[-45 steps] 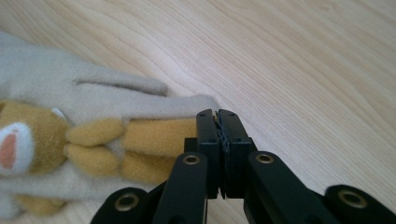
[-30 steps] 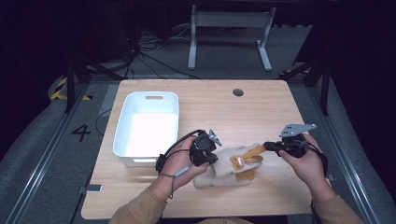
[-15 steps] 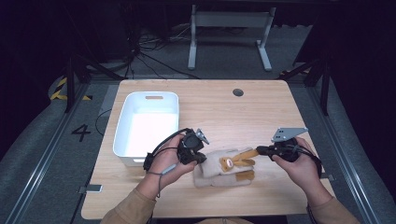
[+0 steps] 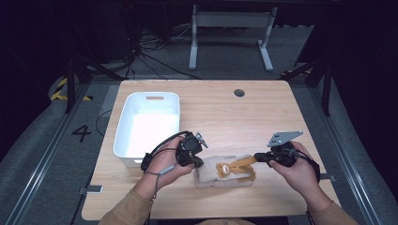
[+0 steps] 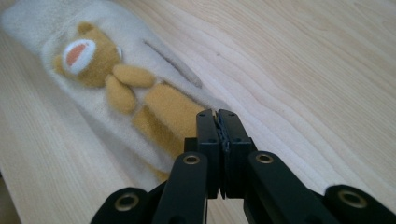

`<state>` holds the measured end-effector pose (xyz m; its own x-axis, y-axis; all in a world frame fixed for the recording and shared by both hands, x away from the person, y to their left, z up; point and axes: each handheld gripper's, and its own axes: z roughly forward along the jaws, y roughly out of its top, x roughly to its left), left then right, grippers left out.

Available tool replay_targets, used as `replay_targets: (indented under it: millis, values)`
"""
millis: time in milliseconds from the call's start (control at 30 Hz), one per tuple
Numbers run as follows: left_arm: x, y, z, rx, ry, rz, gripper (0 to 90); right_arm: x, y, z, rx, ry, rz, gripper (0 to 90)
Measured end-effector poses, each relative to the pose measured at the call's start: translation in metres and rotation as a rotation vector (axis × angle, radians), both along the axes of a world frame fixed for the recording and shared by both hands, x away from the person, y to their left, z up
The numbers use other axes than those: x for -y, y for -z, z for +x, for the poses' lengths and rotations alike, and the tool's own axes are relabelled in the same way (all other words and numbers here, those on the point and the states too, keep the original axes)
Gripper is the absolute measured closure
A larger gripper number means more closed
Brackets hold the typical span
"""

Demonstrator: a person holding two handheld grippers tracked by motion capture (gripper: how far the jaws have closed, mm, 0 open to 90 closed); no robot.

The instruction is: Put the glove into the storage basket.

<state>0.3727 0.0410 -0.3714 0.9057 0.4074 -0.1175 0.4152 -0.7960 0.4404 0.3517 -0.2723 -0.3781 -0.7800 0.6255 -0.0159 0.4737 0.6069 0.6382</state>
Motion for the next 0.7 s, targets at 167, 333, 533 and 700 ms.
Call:
replay_targets:
  millis: [167, 333, 533, 700]
  values:
    - [0.002, 0.006, 0.001, -0.029, 0.009, 0.024, 86.1, -0.003, 0.003, -0.001, -0.030, -0.006, -0.012, 89.2]
    - [0.005, 0.015, 0.004, -0.054, 0.022, 0.059, 86.1, -0.005, 0.010, 0.001, -0.059, -0.016, -0.025, 89.2]
    - [0.009, 0.022, 0.006, -0.057, 0.018, 0.080, 85.9, -0.005, 0.021, 0.006, -0.088, -0.018, -0.037, 89.1]
    - [0.008, 0.017, 0.004, -0.052, 0.022, 0.071, 86.0, -0.006, 0.018, 0.004, -0.085, -0.021, -0.039, 89.1]
